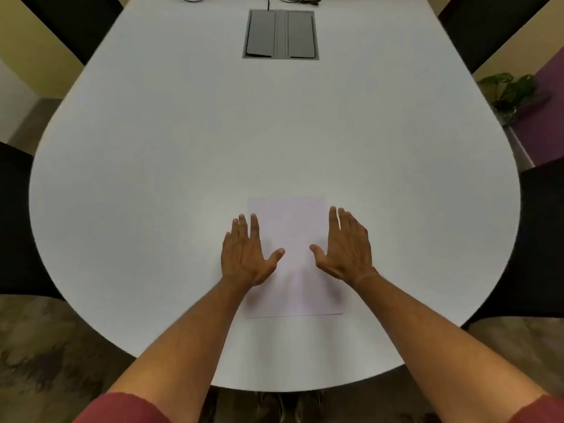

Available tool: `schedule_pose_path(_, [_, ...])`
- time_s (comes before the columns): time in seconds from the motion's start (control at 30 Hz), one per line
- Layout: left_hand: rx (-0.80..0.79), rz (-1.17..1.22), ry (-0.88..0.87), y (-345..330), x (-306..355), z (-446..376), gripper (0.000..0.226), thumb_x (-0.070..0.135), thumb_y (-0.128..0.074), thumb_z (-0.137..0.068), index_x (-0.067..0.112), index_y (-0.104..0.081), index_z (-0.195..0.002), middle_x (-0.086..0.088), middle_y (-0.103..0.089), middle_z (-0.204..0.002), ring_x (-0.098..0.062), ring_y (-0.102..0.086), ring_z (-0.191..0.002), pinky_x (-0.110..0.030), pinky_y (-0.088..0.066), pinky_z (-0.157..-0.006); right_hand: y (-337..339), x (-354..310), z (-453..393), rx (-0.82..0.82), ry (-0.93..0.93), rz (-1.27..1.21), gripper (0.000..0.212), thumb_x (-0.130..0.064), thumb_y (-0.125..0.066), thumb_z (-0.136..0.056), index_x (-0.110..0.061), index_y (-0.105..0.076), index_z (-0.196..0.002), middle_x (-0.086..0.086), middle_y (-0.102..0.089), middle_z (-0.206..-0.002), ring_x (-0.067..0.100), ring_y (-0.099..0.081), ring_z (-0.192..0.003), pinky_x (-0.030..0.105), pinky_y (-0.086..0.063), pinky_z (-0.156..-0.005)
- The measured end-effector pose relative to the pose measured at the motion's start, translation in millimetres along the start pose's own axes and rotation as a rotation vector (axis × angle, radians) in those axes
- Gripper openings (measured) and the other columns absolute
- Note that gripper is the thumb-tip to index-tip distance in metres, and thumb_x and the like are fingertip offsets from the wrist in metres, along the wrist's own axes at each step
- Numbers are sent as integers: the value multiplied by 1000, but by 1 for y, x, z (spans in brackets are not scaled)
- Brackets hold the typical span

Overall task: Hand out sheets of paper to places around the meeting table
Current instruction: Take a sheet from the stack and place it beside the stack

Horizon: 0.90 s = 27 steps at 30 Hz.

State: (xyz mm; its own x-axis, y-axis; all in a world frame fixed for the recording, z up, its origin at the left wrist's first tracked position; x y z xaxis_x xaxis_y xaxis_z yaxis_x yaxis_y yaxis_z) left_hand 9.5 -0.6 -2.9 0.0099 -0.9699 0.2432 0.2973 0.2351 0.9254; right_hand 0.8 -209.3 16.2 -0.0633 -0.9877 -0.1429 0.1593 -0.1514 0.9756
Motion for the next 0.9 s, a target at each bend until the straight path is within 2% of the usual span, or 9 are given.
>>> schedule_pose_path(0.17, [-92, 107, 160, -19, -6, 3, 99, 68, -43, -89, 13, 3, -157, -16, 2, -165, -29, 0, -152, -43, -11, -120, -23, 2, -1, -61, -58, -17, 84, -54, -54, -87, -2, -28, -148, 16, -42, -144, 30, -43, -128, 41, -39, -99])
schedule_pose_path(0.33, [-56, 146, 219, -27, -9, 2, 93, 64, -50, -87, 9, -16, -154, -17, -23, -153, -34, -24, -140, -43, -28, -111, -37, -3, -3, -112, -145, -81, 68, -55, -57, -86, -4, -43, -130, 12, -49, -126, 28, -47, -115, 39, -43, -88])
schedule_pose_path(0.4, [-28, 172, 239, -29, -10, 1, 90, 62, -53, -87, 8, -22, -152, -16, -29, -146, -33, -30, -134, -43, -34, -107, -40, -4, -5, -135, -202, -142, 67, -55, -60, -85, -4, -45, -126, 12, -48, -124, 29, -46, -114, 39, -44, -87])
schedule_pose_path(0.5, [-25, 229, 275, -30, -10, -3, 85, 57, -54, -88, 6, -25, -150, -17, -30, -140, -34, -31, -129, -43, -38, -104, -42, -3, -7, -165, -275, -232, 76, -52, -66, -83, -1, -40, -133, 15, -44, -129, 32, -44, -119, 40, -45, -90])
schedule_pose_path(0.73, [-33, 350, 309, -29, -4, -5, 76, 47, -57, -91, 5, -28, -147, -16, -30, -137, -33, -34, -129, -43, -41, -101, -39, -6, -11, -213, -362, -374, 75, -45, -73, -81, 0, -41, -132, 18, -40, -132, 35, -43, -121, 39, -46, -91])
schedule_pose_path(0.9, [-17, 425, 349, -27, -6, -8, 54, 41, -61, -90, 3, -46, -125, -15, -36, -128, -34, -47, -118, -39, -44, -95, -37, -6, -10, -209, -377, -414, 63, -42, -75, -81, -3, -48, -121, 17, -43, -127, 34, -46, -117, 39, -46, -90])
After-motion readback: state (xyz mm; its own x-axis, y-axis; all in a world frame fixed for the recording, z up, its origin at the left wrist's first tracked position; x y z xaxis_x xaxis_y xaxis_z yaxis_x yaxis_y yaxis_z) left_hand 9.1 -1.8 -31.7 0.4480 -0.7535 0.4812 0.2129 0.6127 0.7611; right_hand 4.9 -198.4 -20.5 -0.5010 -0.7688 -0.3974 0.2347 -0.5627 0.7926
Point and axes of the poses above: each hand's wrist, its own z-axis away from the middle knuckle, its own y-axis out of the back of the hand, x = y × z, the point moved 1 cm from there along -z, towards the middle knuckle
